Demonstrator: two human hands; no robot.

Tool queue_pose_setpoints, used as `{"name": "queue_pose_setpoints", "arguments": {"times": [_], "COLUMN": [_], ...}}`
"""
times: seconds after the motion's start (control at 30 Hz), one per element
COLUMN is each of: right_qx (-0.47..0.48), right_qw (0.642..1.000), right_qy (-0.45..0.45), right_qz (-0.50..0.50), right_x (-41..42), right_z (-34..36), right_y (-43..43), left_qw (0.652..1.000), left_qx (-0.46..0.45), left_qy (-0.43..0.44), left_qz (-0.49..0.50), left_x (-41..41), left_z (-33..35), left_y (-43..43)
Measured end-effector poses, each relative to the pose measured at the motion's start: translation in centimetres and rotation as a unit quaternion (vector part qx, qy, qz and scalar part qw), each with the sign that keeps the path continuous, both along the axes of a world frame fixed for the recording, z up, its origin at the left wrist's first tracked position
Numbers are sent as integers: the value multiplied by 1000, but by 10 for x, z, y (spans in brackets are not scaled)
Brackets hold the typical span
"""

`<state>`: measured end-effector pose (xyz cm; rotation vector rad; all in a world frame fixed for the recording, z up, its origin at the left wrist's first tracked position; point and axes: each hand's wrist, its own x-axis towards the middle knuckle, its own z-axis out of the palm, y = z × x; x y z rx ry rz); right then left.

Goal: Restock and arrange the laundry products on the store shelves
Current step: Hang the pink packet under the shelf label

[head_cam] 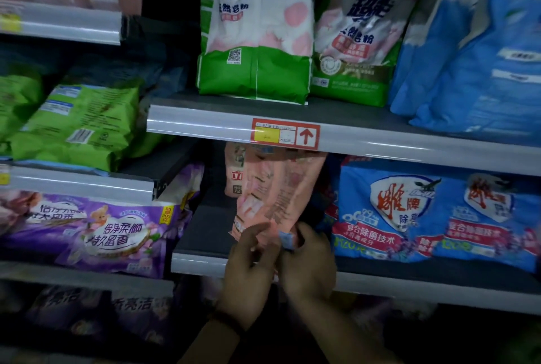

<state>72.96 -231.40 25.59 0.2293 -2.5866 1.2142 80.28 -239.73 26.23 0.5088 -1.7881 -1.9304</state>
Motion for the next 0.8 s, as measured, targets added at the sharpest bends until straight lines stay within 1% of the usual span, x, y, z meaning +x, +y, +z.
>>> {"name": "queue_pose_setpoints", "arguments": {"times": [0.03, 0.07, 0.13, 0.2, 0.27, 0.3, 0.4, 0.43, 0.47, 0.5, 0.57, 0.63, 0.67, 0.73, 0.77, 0.8], "right_qx": [5, 9, 20, 50, 86, 78, 13, 9, 11, 15, 15, -18, -31, -85, -124, -151], "right_qw": [1000, 999, 997, 995, 989, 987, 978, 971, 967, 967, 965, 947, 948, 967, 972, 976], "right_qy": [12, 22, 33, 49, 85, 100, 155, 185, 196, 179, 84, 14, 15, 79, 87, 64], "right_qz": [15, 35, 66, 72, 86, 101, 141, 149, 162, 180, 248, 319, 316, 226, 177, 144], "right_x": [8, 16, 29, 42, 52, 60, 88, 95, 102, 106, 108, 105, 103, 87, 76, 65], "right_z": [1, 2, 2, 3, 0, -2, 0, -2, -5, -9, -6, -3, 2, 4, 4, 3], "right_y": [3, 5, 6, 5, 5, 6, 14, 16, 19, 20, 28, 39, 45, 59, 67, 75], "left_qw": [999, 999, 1000, 1000, 1000, 1000, 999, 999, 998, 997, 994, 993, 993, 992, 992, 992], "left_qx": [35, 42, 19, -8, -24, -28, -26, -21, -18, -18, -18, -7, 2, 20, 27, 37], "left_qy": [4, 5, 1, -1, 0, 2, 11, 14, 15, 20, 26, 26, 26, 25, 21, 14], "left_qz": [-1, -3, 1, 5, 3, 8, 39, 47, 55, 71, 102, 117, 118, 121, 121, 117], "left_x": [5, 11, 19, 30, 40, 45, 63, 69, 72, 75, 77, 81, 83, 86, 87, 91], "left_z": [5, 9, 12, 12, 12, 10, 9, 9, 7, 4, -5, -10, -12, -19, -23, -24], "left_y": [3, 6, 8, 8, 5, 4, 8, 11, 13, 13, 9, 4, 1, -8, -13, -16]}}
